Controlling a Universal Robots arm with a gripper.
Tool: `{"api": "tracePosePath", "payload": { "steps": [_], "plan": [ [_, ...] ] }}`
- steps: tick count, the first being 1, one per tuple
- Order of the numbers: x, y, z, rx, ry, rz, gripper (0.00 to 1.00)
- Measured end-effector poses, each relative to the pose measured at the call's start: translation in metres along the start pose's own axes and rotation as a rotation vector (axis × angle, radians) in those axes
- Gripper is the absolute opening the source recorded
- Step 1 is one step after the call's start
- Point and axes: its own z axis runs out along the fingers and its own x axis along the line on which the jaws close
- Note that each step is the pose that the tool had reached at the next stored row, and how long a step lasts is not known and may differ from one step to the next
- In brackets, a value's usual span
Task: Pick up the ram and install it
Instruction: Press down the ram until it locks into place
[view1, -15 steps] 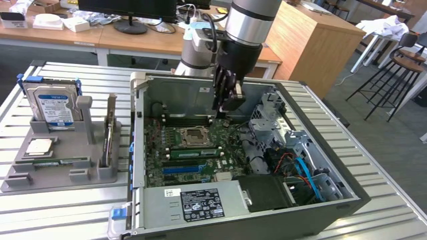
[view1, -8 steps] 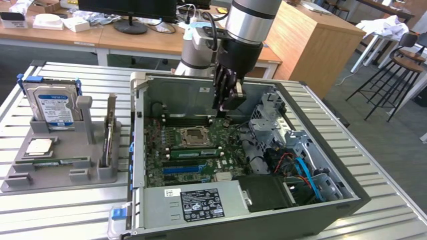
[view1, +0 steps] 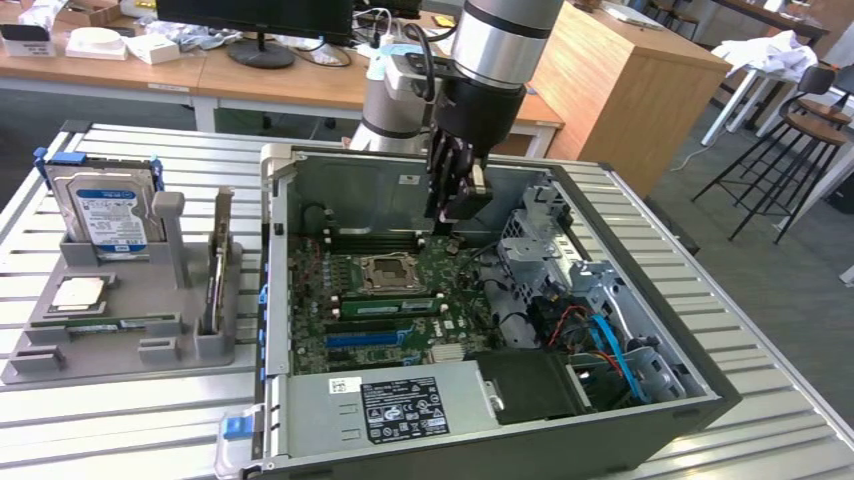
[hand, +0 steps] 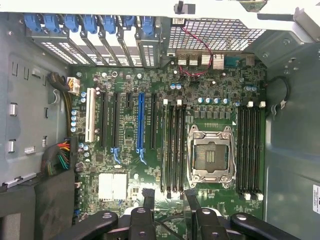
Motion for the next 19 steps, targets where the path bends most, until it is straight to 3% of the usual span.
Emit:
{"api": "tracePosePath", "payload": {
  "steps": [4,8,19],
  "plan": [
    [0.0000,0.0000,0.0000,-0.0001,0.0000,0.000,0.29],
    [0.0000,0.0000,0.0000,0.0000,0.0000,0.000,0.11],
    [0.0000,-0.0004,0.0004,0.0000,-0.0020,0.000,0.10]
  ]
}}
